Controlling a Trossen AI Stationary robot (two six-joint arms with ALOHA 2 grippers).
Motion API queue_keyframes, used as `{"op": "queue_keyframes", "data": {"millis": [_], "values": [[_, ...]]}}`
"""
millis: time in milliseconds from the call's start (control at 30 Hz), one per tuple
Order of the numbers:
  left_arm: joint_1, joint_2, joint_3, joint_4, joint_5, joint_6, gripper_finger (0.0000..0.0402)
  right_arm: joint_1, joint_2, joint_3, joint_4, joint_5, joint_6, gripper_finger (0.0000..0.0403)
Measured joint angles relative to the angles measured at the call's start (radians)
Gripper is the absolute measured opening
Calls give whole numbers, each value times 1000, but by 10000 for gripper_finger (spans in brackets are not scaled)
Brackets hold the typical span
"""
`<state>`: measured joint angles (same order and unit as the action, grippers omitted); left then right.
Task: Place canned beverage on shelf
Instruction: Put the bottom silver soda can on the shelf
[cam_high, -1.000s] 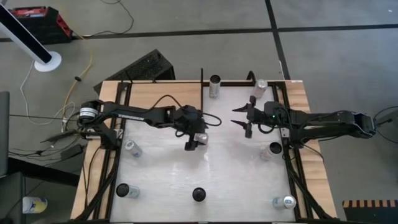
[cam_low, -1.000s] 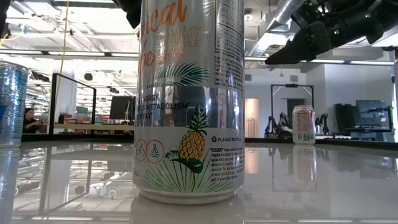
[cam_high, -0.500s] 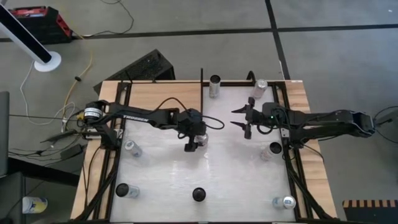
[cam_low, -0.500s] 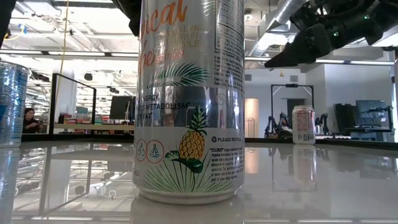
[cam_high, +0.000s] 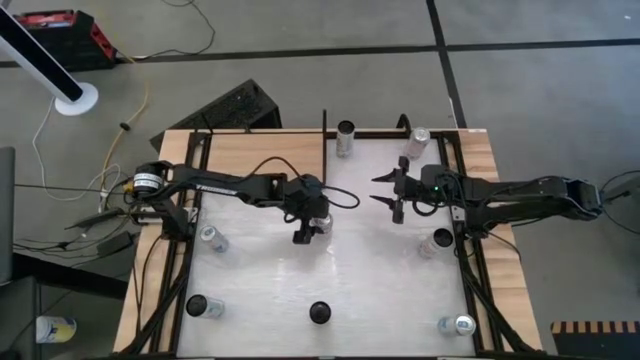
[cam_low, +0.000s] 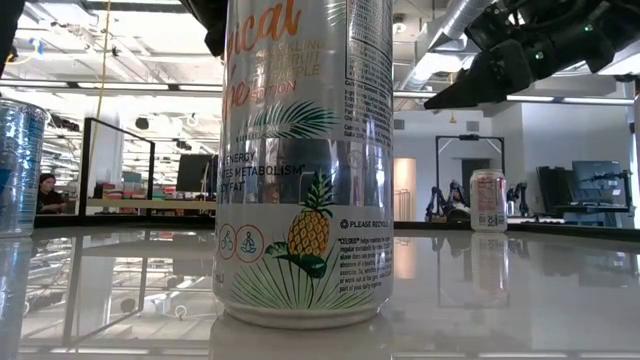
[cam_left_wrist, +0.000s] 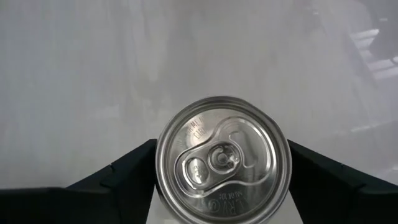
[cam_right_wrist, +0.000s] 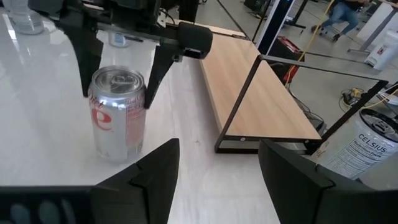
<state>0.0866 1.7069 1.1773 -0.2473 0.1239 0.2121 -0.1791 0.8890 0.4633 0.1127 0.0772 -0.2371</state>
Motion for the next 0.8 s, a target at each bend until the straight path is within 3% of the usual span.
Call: {"op": "queue_keyframes", "data": {"millis": [233,467,800], "values": [[29,-180,-1,-128,-50,58,281,0,0,0,-2,0,0,244],[227,-294,1,-202,-40,155,281,1,0,0,-1,1,1,244],[568,-211,32,-81,242,295,281,2,0,0,0,1,2,244]]}}
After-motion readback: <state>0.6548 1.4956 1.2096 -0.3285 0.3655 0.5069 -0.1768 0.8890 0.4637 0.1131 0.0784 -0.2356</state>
